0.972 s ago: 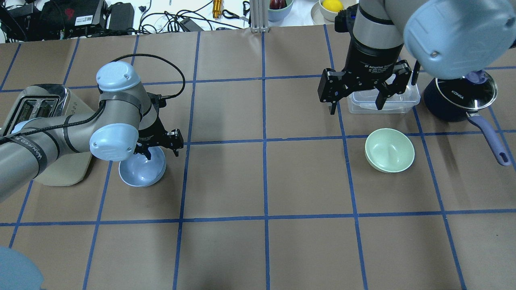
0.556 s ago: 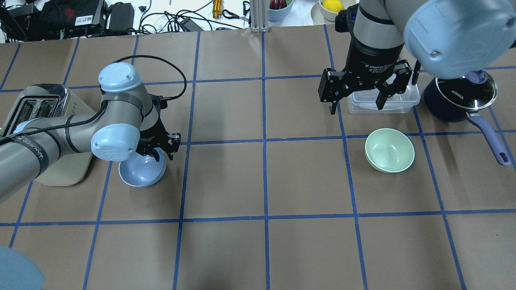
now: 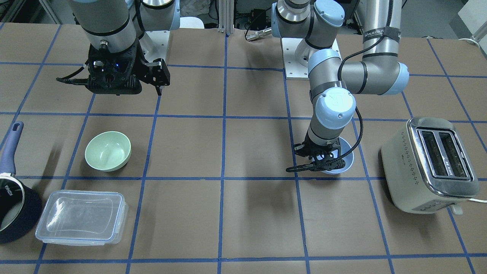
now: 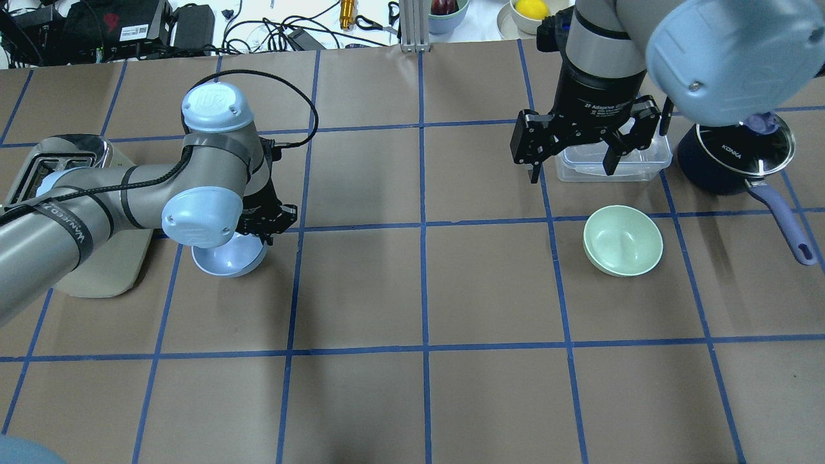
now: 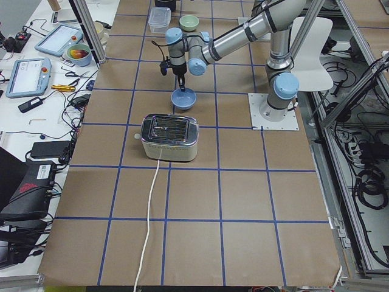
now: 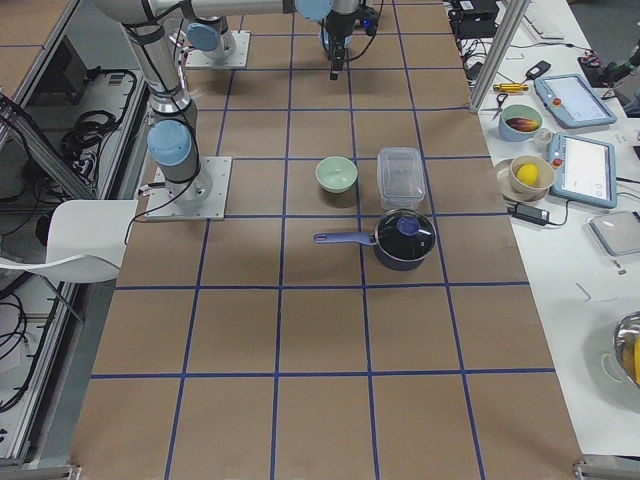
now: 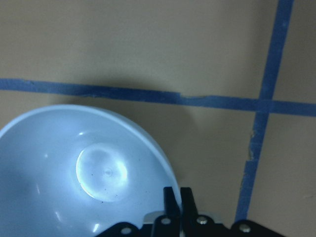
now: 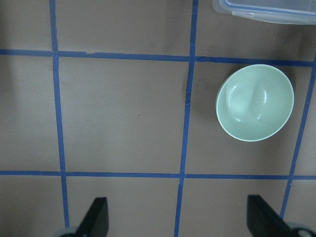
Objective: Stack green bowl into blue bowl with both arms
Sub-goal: 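Carry the light blue bowl to the table centre with the left gripper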
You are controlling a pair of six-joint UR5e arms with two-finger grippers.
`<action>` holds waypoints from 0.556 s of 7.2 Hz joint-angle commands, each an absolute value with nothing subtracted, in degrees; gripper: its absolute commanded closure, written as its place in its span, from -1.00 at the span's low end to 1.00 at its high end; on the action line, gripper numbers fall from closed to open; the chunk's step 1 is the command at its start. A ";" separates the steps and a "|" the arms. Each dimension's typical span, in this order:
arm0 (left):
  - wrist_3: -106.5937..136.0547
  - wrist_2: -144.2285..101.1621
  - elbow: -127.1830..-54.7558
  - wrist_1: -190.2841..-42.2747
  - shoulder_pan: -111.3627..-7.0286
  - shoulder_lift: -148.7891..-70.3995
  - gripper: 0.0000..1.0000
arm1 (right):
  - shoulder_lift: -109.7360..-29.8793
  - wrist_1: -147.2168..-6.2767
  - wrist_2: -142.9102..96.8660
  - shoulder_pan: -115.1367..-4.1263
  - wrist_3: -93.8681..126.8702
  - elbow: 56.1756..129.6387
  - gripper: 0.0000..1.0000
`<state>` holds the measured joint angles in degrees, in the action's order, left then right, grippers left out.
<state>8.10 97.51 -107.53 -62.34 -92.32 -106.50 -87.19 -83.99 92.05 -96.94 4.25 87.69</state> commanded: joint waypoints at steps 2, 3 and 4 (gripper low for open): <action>24.13 89.69 -98.53 -67.77 -102.19 -108.36 1.00 | -87.19 -83.76 95.60 -96.25 1.17 87.63 -1.00; 25.74 88.87 -98.00 -66.81 -105.17 -109.07 1.00 | -87.71 -83.24 95.62 -93.19 -0.08 87.19 -1.00; 29.93 88.68 -96.95 -65.93 -107.47 -110.55 1.00 | -87.89 -82.45 95.54 -90.90 -2.44 86.32 -1.00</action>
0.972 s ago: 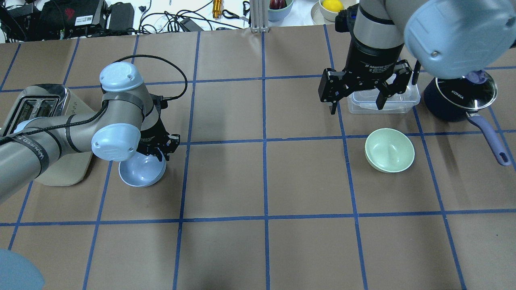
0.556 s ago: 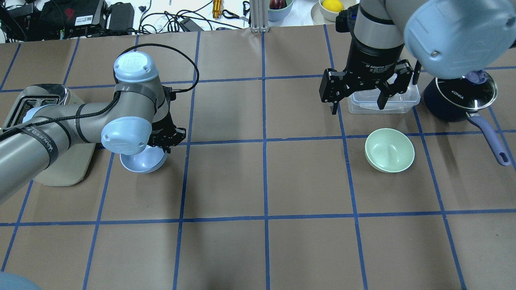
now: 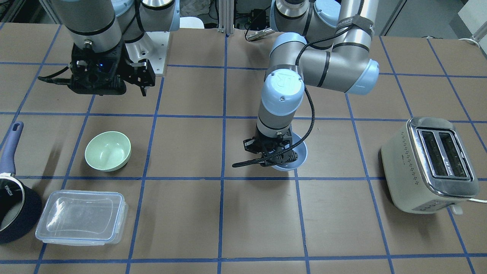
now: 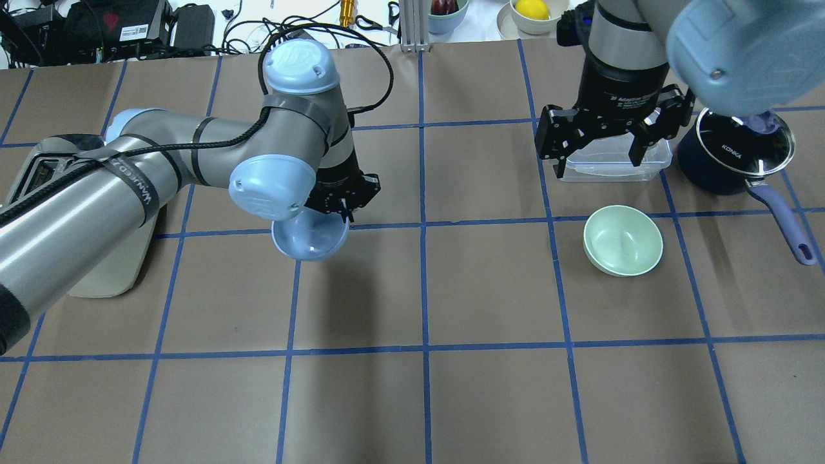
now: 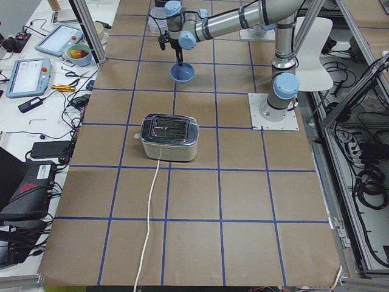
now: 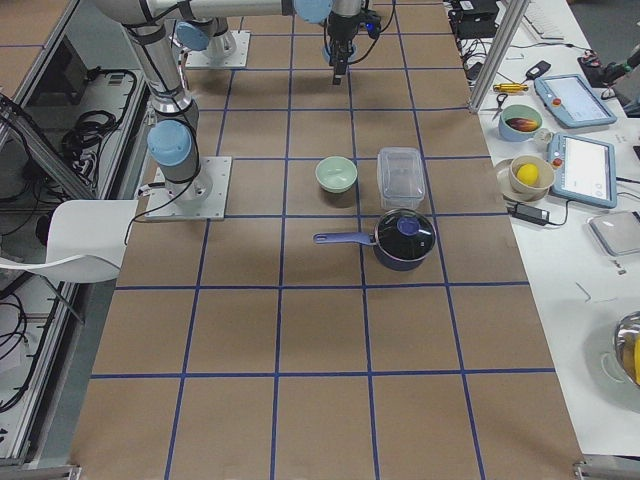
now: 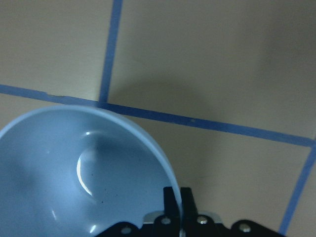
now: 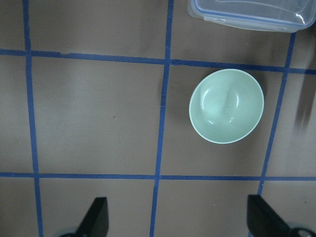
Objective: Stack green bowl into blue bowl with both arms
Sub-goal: 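Carry the light blue bowl to the table centre with the left gripper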
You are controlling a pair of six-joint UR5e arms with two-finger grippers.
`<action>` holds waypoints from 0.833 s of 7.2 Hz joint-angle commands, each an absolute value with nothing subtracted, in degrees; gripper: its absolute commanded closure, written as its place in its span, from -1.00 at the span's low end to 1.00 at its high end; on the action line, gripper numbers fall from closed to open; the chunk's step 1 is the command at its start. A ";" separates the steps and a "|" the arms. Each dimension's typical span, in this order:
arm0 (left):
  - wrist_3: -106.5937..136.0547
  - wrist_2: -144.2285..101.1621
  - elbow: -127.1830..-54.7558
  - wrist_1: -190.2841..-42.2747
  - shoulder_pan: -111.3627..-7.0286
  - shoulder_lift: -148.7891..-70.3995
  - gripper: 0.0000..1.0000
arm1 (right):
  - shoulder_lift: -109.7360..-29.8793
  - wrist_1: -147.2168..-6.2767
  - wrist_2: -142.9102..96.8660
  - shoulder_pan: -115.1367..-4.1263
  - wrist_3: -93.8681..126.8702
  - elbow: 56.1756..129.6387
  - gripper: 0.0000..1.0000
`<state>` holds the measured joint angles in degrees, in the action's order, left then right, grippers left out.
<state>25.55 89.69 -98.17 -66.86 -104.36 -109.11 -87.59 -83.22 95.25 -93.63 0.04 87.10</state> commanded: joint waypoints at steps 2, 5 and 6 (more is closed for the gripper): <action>33.64 85.79 -94.32 -63.38 -110.90 -113.54 1.00 | -87.54 -81.74 95.89 -88.52 -7.20 85.87 -1.00; 36.12 85.78 -90.36 -61.97 -113.63 -118.90 1.00 | -87.63 -81.74 95.89 -87.63 -8.70 85.78 -1.00; 36.30 85.87 -89.31 -61.88 -114.43 -120.57 1.00 | -87.63 -81.74 95.89 -87.63 -8.70 85.78 -1.00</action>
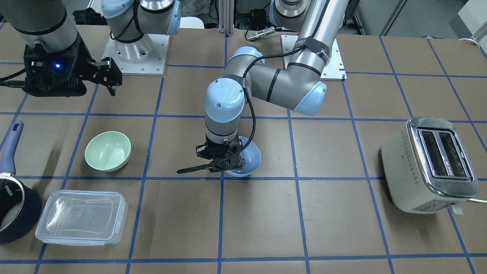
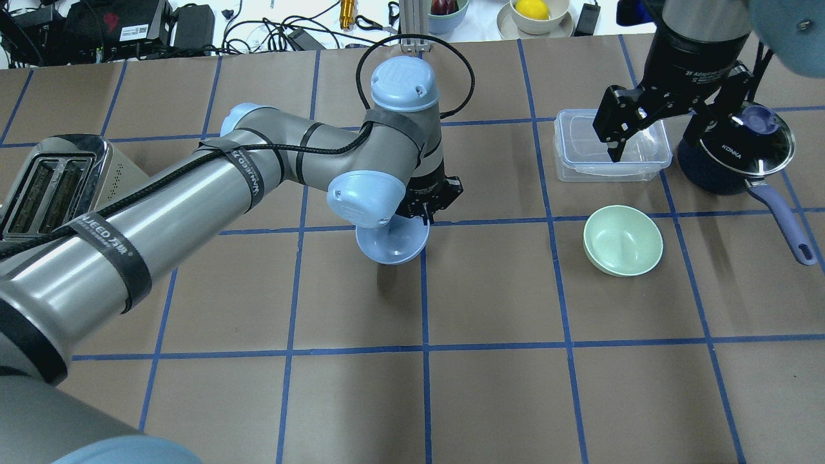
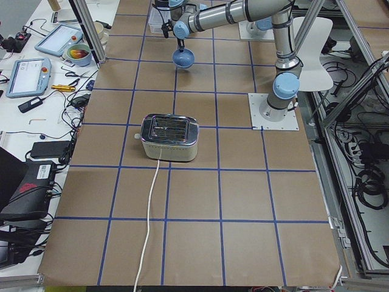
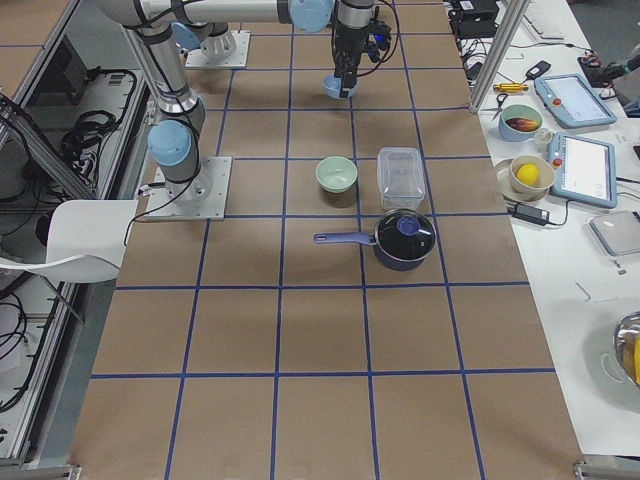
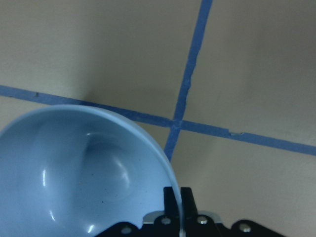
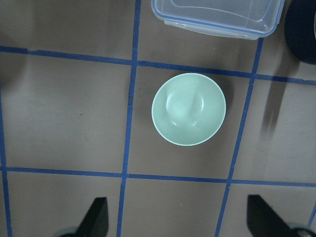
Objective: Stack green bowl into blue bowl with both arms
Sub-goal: 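Carry the light blue bowl to the table centre with the left gripper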
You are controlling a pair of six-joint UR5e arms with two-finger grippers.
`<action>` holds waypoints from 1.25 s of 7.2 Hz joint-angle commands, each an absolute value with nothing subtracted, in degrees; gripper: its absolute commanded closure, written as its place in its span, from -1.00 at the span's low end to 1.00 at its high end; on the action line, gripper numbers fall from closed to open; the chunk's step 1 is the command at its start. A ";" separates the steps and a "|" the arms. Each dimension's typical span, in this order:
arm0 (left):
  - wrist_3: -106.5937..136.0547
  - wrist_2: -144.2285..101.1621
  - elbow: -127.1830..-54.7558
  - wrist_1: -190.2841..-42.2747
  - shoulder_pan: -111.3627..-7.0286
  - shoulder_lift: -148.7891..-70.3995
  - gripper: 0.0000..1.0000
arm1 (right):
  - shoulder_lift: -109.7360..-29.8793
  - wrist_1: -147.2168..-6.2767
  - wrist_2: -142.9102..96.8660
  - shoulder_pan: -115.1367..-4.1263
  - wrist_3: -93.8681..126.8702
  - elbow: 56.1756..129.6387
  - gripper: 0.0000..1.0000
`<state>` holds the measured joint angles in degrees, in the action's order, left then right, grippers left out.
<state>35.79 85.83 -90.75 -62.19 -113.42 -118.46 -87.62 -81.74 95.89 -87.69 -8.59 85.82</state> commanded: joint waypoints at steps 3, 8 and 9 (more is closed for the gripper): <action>35.43 86.30 -88.07 -61.70 -114.79 -121.47 -0.69 | -87.63 -81.83 95.89 -87.63 -8.70 85.69 -1.00; 28.86 87.97 -87.89 -67.46 -111.29 -114.80 -1.00 | -87.19 -82.00 95.19 -88.07 -7.65 86.22 -1.00; 23.52 90.07 -87.89 -72.29 -108.92 -112.61 -1.00 | -86.14 -82.61 95.27 -88.15 -7.47 86.48 -1.00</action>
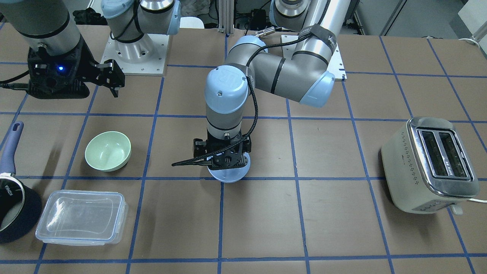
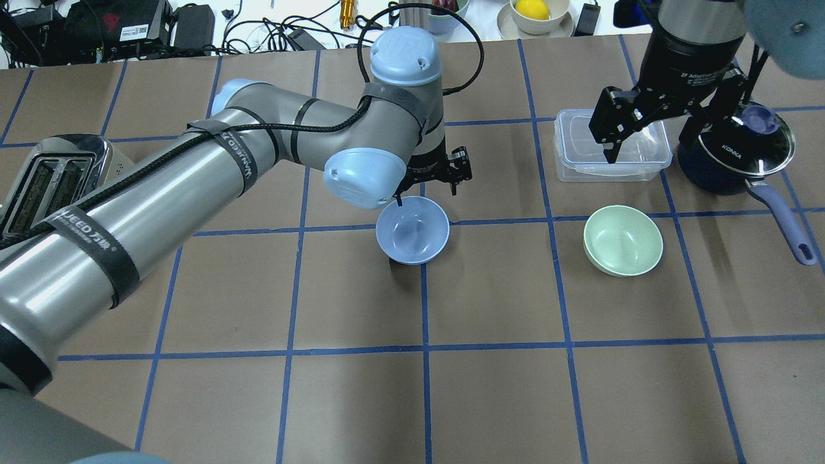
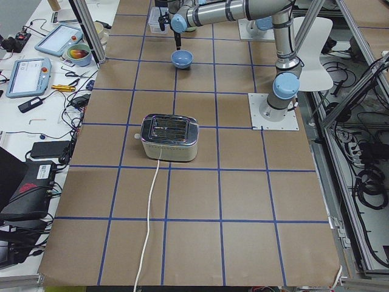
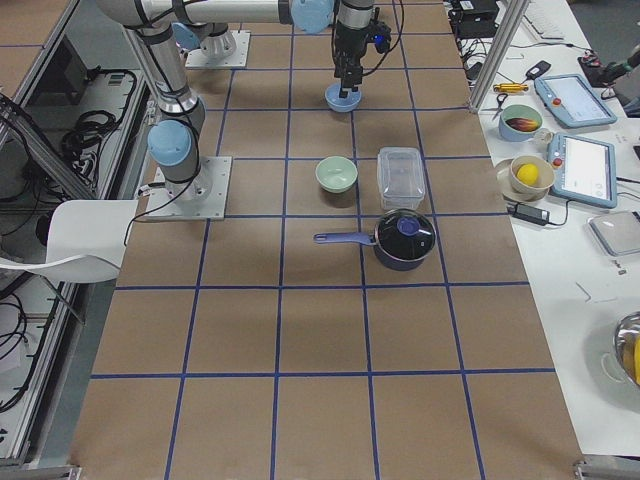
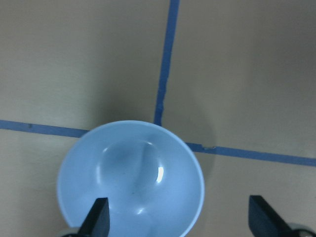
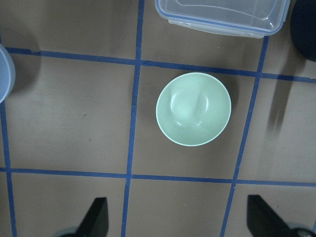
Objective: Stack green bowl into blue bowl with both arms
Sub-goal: 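Release the light blue bowl and raise the left gripper away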
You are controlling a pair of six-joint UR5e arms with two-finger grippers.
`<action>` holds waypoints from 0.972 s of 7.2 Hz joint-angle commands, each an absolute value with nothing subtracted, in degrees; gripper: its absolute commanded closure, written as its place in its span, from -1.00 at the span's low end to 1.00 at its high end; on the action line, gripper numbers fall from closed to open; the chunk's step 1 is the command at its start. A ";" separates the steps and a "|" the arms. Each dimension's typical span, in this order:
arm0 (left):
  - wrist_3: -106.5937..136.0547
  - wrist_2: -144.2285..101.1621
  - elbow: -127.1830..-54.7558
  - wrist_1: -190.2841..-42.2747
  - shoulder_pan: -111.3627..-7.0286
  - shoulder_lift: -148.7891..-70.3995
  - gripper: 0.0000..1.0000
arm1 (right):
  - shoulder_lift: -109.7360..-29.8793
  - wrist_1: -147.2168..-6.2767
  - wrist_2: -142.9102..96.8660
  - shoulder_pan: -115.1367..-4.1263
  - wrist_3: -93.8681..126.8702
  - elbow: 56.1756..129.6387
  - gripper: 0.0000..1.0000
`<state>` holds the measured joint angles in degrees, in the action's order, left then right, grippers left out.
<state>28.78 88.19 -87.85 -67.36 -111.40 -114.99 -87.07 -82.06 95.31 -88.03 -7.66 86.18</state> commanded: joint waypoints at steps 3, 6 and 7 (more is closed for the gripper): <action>12.10 90.09 -88.94 -77.49 -99.53 -106.63 -1.00 | -83.07 -85.06 95.18 -88.50 -2.57 88.93 -1.00; 2.75 90.17 -90.17 -78.92 -91.34 -104.60 -1.00 | -83.41 -101.27 96.24 -88.86 2.36 103.66 -1.00; -0.67 90.26 -91.31 -78.84 -89.40 -104.59 -1.00 | -82.97 -106.21 98.94 -88.86 2.37 107.54 -1.00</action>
